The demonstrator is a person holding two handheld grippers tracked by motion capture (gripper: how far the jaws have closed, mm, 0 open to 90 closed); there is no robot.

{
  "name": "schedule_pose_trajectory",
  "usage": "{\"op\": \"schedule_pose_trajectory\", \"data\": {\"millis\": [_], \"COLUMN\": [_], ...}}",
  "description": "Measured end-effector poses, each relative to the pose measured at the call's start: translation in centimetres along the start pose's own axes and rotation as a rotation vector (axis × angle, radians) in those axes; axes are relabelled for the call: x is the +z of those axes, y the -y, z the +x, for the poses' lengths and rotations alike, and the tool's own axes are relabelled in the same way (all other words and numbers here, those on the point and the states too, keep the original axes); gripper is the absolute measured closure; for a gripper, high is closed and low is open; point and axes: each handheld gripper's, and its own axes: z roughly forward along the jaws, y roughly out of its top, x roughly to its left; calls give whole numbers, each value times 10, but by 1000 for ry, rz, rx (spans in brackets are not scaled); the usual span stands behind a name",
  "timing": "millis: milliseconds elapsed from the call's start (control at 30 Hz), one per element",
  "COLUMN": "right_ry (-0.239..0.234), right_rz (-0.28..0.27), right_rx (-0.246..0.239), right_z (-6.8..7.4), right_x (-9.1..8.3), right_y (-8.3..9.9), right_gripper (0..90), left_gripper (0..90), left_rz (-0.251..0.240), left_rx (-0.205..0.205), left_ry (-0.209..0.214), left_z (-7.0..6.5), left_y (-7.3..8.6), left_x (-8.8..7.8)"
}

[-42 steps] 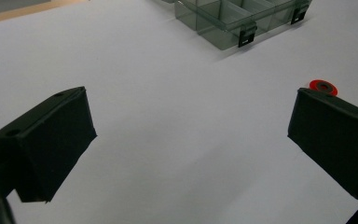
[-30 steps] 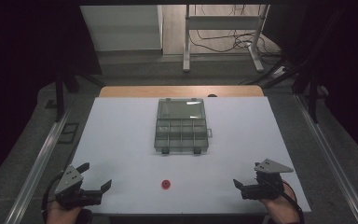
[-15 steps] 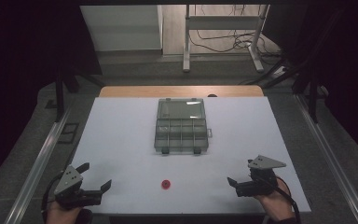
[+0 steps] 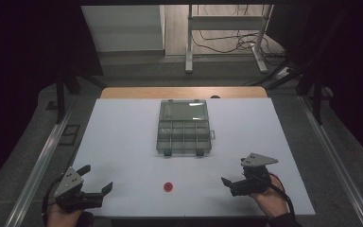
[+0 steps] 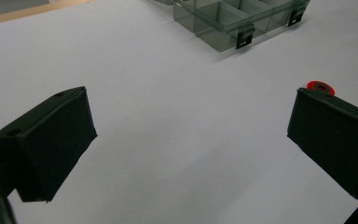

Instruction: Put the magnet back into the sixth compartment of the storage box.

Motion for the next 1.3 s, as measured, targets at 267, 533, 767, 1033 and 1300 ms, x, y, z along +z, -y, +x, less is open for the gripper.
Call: {"op": "schedule_pose_trajectory", "data": {"millis": [267,533,767,1033,1300], "right_ry": [-16,-31,-50,-74,-95], "right_rz": [12,20,25,35,48], "right_rx": [-12,-17,-21,-32,-62], "right_z": [4,9,14,18,25], "right_x": [8,15,20,29,39], "right_y": [-7,-13,-19,-23,-28], "right_gripper": [0,0,0,0,0], "left_gripper": [12,13,13,13,13], "left_rz": [0,10,7,6,5], "left_rx": [4,22,18,18,19], "left_ry": [2,2,2,2,1], "left_z": [0,-2,-2,-2,-2], "left_y": [0,-1,-1,-1,0], "left_x": [0,1,1,1,1]}}
